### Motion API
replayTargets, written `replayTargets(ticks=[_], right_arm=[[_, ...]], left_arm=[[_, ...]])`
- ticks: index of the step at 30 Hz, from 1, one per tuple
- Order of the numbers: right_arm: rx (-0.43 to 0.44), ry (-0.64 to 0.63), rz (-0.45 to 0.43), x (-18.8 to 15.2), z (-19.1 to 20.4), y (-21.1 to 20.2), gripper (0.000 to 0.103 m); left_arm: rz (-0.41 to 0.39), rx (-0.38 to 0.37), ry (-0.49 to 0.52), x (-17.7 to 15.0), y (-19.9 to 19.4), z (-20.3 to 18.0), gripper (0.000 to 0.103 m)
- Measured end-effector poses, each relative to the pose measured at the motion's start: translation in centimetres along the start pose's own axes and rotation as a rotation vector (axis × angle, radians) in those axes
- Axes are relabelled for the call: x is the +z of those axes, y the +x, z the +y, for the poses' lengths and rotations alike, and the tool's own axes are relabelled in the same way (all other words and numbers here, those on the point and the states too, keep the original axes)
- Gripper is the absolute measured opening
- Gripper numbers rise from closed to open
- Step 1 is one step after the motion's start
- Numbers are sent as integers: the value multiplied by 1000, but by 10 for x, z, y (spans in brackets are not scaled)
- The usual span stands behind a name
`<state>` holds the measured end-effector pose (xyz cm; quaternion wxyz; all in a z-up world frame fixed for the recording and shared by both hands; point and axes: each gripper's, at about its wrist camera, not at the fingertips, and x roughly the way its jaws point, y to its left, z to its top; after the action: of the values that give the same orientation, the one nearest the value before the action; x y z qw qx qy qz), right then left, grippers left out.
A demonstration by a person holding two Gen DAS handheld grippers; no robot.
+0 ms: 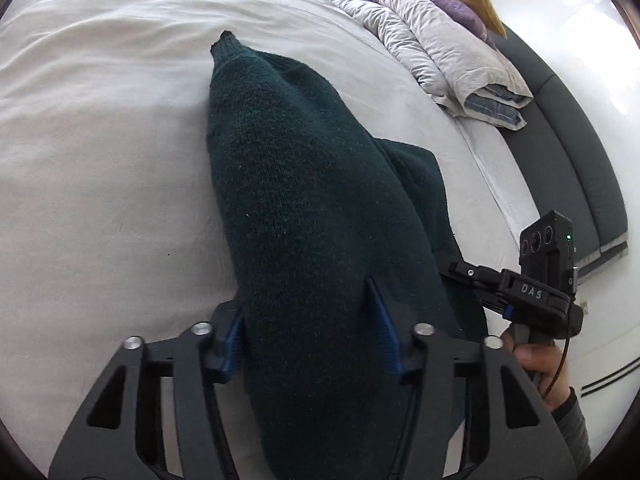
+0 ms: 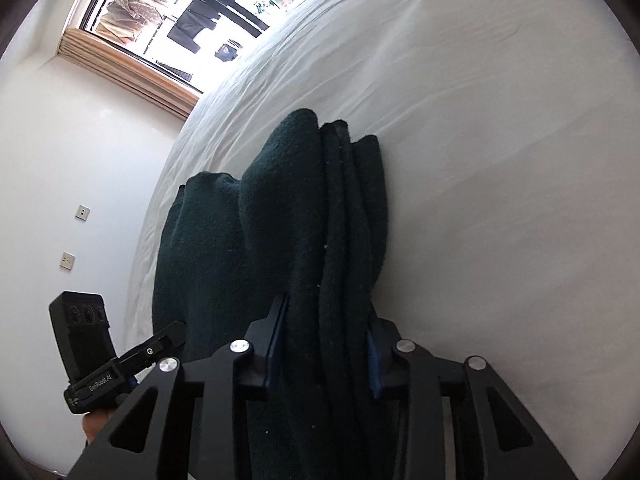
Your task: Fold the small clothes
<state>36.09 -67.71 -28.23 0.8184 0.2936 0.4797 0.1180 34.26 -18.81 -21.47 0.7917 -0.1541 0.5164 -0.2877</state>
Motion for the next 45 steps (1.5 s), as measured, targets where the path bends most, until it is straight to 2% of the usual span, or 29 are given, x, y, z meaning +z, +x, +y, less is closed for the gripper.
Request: replayTargets(ticks=[2,5,8,11,14,19,21,24,25,27,31,37,42,43,45], right_arm=[[-55,-41,-18,-6,16,-6,30],[-63,-110,-40,-17,47,-16,28],[-58,-191,-33,-34,90,-20,27],[-4,-216,-18,-52,124,-21,27],[74,-234,-12,-75,158,-17,27],[142,-211,31,-97,182,15,27],[131,-213,50,-106,186,32,27],[97,-146,72,-114,168,56,28],[101,-113,71,-118,158,57,29],[163,-36,66,-120,139,60,32],[166,-66,48,-122,138,62,32],[197,-82,34,-120,138,62,32],[207,-87,22,-124,145,63,33],[201,-91,20,-124,145,61,34],[163,-109,-1,-126,145,53,44]], left_arm=[[-16,-5,11,-3,-8,-3,33],[-32,-13,17,-10,-31,-6,30],[-67,39,46,-23,-70,-6,30],[-106,58,18,-34,-123,9,30],[-144,126,52,-48,-176,23,30],[-169,219,42,-69,-223,60,30],[-161,276,67,-77,-224,71,31],[-144,321,92,-91,-210,85,34],[-155,326,103,-98,-208,93,36],[-179,332,114,-103,-209,96,40],[-200,363,151,-107,-201,91,43],[-217,361,148,-110,-195,97,49],[-222,371,153,-111,-198,93,49],[-223,372,154,-111,-198,92,49],[-236,380,158,-112,-201,90,49]])
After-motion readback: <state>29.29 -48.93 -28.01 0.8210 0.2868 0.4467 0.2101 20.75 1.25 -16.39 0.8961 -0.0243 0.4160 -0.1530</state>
